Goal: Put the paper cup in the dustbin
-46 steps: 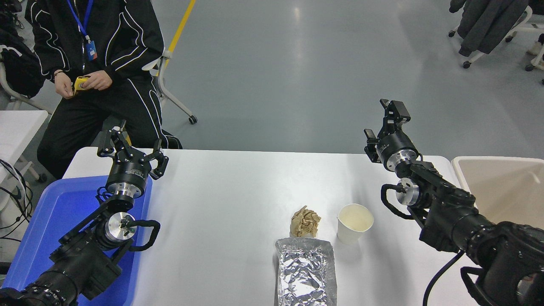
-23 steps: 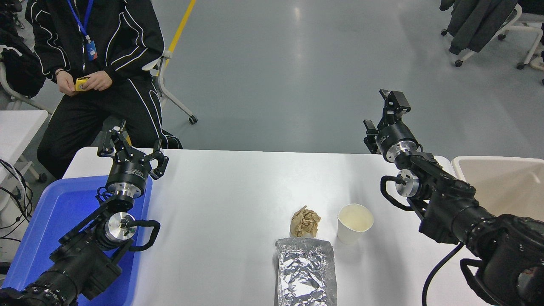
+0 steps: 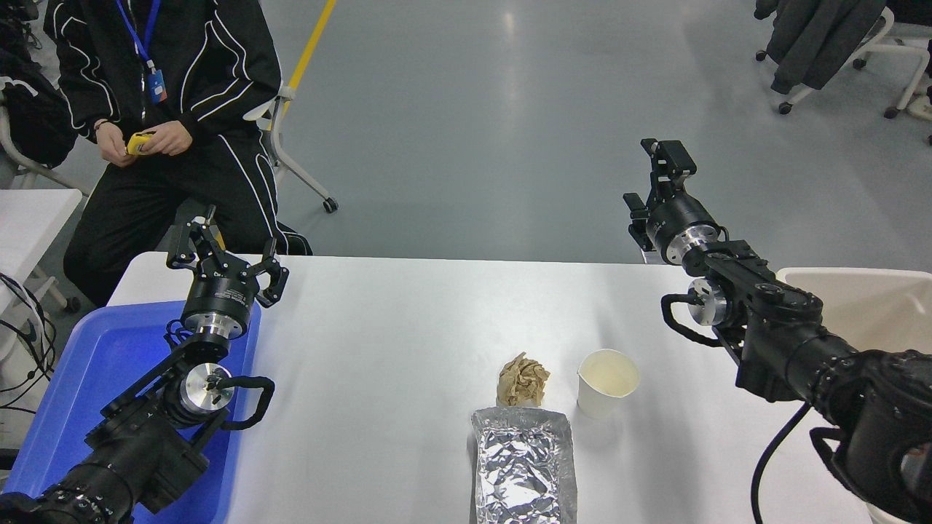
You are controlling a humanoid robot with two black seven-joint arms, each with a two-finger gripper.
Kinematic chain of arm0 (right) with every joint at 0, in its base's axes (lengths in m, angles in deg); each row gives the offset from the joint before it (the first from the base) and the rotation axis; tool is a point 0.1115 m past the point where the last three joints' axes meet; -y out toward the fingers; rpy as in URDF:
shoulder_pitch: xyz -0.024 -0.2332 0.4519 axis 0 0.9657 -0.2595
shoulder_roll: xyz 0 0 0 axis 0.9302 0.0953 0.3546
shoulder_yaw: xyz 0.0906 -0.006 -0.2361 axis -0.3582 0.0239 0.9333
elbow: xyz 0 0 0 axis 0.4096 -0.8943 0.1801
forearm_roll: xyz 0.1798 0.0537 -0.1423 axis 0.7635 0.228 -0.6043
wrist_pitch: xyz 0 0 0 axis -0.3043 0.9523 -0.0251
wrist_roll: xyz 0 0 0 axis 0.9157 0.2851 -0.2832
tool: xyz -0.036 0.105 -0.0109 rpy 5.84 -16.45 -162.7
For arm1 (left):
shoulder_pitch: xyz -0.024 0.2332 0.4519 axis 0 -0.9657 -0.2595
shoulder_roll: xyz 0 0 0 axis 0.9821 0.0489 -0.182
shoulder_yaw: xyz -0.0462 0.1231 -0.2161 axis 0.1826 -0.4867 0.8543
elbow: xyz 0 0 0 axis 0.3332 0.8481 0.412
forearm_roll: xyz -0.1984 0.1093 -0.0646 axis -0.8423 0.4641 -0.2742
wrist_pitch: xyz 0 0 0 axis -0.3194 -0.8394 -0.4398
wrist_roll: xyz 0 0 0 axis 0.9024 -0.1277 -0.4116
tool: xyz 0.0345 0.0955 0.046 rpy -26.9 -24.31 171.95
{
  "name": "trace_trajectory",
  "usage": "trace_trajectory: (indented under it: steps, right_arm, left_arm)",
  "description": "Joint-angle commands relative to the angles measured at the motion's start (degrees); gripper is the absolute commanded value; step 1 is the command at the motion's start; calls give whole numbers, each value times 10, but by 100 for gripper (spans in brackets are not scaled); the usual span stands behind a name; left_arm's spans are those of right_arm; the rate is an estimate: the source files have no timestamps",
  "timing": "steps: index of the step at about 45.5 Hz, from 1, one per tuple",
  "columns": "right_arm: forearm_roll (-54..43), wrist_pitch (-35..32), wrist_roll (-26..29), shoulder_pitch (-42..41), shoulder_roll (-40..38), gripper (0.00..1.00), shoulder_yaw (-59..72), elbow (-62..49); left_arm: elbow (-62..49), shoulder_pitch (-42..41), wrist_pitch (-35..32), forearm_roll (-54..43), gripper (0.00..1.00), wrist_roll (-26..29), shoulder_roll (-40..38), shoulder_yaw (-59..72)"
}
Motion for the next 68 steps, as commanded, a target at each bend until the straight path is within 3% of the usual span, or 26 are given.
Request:
trace_trajectory:
  steps: [1, 11, 21, 26, 35, 51, 68]
  right_arm:
    - [-22, -35, 1, -51, -47, 100, 183, 4]
    - [-86, -84, 1, -131, -61, 100, 286, 8]
    - [-247, -130, -2, -200, -39, 100, 353, 42]
    - [-364, -131, -3, -239, -3, 100, 395, 104]
    - [-483, -130, -3, -260, 55, 100, 444, 140]
    - [-570, -129, -4, -260, 73, 100, 541, 159]
    - [-654, -126, -5, -300, 21, 100, 546, 319]
  left_arm:
    - [0, 0, 0, 0, 100, 0, 0, 0]
    - [0, -1, 0, 0, 100, 0, 0, 0]
    - [0, 0, 0, 0, 100, 0, 0, 0]
    - [0, -1, 0, 0, 100, 0, 0, 0]
    - [0, 0, 0, 0, 100, 0, 0, 0]
    - [0, 0, 1, 0, 100, 0, 0, 0]
    - [0, 0, 0, -1, 100, 0, 0, 0]
